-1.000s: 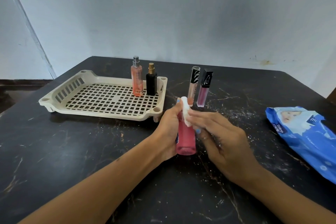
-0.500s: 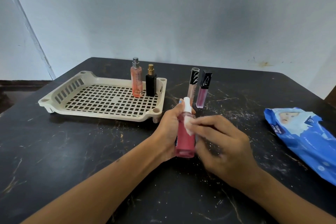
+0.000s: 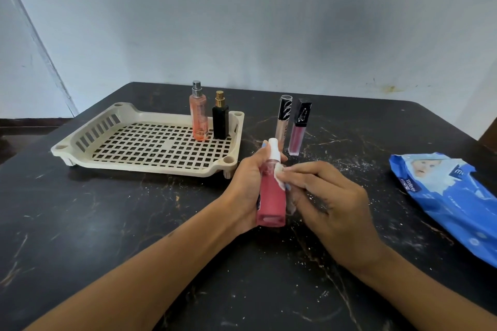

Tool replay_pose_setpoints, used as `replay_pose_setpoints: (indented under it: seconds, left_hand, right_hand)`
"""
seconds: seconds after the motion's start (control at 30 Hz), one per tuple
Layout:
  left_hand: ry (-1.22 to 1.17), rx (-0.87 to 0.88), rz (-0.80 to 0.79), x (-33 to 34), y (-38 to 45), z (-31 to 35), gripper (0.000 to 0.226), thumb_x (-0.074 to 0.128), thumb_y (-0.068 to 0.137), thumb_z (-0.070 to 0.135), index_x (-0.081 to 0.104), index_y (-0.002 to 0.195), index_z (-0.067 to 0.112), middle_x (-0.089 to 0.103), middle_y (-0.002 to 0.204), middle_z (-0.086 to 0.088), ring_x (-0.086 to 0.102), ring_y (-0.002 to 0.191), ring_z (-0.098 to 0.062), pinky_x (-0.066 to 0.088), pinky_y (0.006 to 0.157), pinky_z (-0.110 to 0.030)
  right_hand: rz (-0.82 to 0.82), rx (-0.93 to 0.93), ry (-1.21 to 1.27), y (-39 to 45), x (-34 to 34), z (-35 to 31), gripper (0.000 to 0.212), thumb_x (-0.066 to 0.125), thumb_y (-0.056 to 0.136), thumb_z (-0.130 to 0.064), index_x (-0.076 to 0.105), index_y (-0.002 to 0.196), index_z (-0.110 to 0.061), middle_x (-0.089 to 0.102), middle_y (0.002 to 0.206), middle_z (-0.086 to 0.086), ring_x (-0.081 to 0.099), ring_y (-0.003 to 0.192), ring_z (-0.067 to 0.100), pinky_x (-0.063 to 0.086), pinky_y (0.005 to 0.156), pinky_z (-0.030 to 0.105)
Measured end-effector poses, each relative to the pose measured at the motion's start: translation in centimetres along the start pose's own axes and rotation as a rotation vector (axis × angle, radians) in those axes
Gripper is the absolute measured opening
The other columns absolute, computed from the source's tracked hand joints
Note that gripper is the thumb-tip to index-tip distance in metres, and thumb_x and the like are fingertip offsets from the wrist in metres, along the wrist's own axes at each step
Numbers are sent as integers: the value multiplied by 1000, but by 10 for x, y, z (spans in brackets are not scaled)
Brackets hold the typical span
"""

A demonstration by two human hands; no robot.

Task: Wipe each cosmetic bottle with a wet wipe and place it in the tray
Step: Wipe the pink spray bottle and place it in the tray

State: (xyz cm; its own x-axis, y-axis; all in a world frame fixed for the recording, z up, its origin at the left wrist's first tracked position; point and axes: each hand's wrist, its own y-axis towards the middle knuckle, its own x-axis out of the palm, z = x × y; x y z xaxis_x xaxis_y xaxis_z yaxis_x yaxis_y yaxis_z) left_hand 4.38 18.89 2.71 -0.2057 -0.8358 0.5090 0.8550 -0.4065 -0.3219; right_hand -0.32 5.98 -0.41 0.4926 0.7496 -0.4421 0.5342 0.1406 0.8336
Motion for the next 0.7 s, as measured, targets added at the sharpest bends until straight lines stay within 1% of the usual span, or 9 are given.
replay_pose_setpoints:
  seconds: [0.1,0.17,0.23,0.33,0.43,0.47,0.57,0.63,0.7]
  left_hand:
    - [-24,15,19,1,1,-1,39,42,94,45,55,82,9,49,66,-3,45,56,-14,41,48,-22]
    - [-8,47,35,-1,3,-2,39,44,93,44,57,83,9,49,67,-3,44,57,-13,39,50,-24]
    - [23,66,4,-2,3,-2,39,44,93,45,62,84,11,49,66,-3,44,57,-13,38,51,-24]
    - [72,68,-144,1,1,-2,42,36,96,44,66,96,15,52,68,-6,47,60,-15,42,52,-24]
    - [100,122,-191,5,2,-5,47,31,98,43,62,108,9,58,96,-15,55,85,-22,48,72,-28]
    - [126,139,-181,5,2,-7,47,31,98,42,63,107,8,60,97,-15,56,87,-22,48,75,-28]
    - [327,216,-116,3,2,-11,45,33,98,41,63,101,8,62,75,-5,57,64,-11,47,61,-23]
    - [442,247,-118,4,1,-11,43,33,98,42,61,99,9,60,69,-3,54,56,-9,45,55,-21]
    - [480,230,-120,3,2,-11,44,33,97,44,60,98,10,59,67,-2,53,52,-8,45,53,-21]
  right_hand:
    - [-34,-103,-4,-1,-1,-6,13,68,81,-2,76,92,-1,69,92,7,65,85,15,51,80,19]
    - [-78,-214,-18,-2,-1,-12,10,67,76,3,75,81,1,68,83,9,61,73,19,49,72,18]
    - [-90,-260,-45,-2,0,-14,10,66,76,5,74,79,1,68,82,10,59,70,21,48,71,20]
    - [-10,-187,-78,-1,3,-9,13,65,82,4,75,90,2,68,91,11,61,82,20,49,81,21]
    - [85,-91,-101,1,3,-3,17,67,84,1,74,100,1,67,99,11,64,97,21,51,90,25]
    - [106,-63,-103,2,2,-1,18,65,86,-2,73,102,1,67,100,10,64,99,22,51,91,26]
    - [141,48,-92,4,0,3,24,57,90,-10,71,107,0,66,103,8,64,97,18,52,88,23]
    - [158,100,-80,6,-2,7,27,55,91,-12,70,110,0,66,104,7,63,97,14,51,87,19]
    - [168,131,-48,6,-3,8,26,56,91,-11,69,112,-1,65,104,5,60,98,5,47,86,11]
